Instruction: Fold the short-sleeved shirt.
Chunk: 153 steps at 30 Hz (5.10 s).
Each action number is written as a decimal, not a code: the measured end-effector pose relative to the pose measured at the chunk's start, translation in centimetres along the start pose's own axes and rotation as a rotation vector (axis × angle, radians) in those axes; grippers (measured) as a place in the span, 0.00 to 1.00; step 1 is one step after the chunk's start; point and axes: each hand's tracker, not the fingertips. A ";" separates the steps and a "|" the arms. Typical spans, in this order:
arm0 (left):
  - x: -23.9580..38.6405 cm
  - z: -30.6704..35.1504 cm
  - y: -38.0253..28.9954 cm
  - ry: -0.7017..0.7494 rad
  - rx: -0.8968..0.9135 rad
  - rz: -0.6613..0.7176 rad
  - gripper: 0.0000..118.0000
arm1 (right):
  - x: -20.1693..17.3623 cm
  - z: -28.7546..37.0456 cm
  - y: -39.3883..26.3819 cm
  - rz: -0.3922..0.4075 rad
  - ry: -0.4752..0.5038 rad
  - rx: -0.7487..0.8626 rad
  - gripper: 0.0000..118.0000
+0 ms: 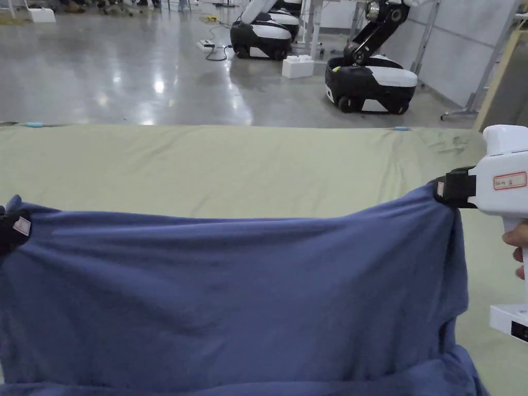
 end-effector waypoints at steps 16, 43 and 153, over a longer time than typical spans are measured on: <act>-2.7 1.7 -19.0 -0.039 -0.272 0.083 0.00 | 2.0 4.5 -24.9 0.115 -0.028 -0.268 0.03; -13.7 7.0 -22.7 -0.575 -0.277 0.546 0.00 | -7.3 18.3 -25.4 0.058 0.028 0.029 0.02; -5.2 -11.0 -21.9 -0.762 -0.666 0.566 0.12 | -14.1 17.8 -22.9 0.034 0.186 -0.138 0.02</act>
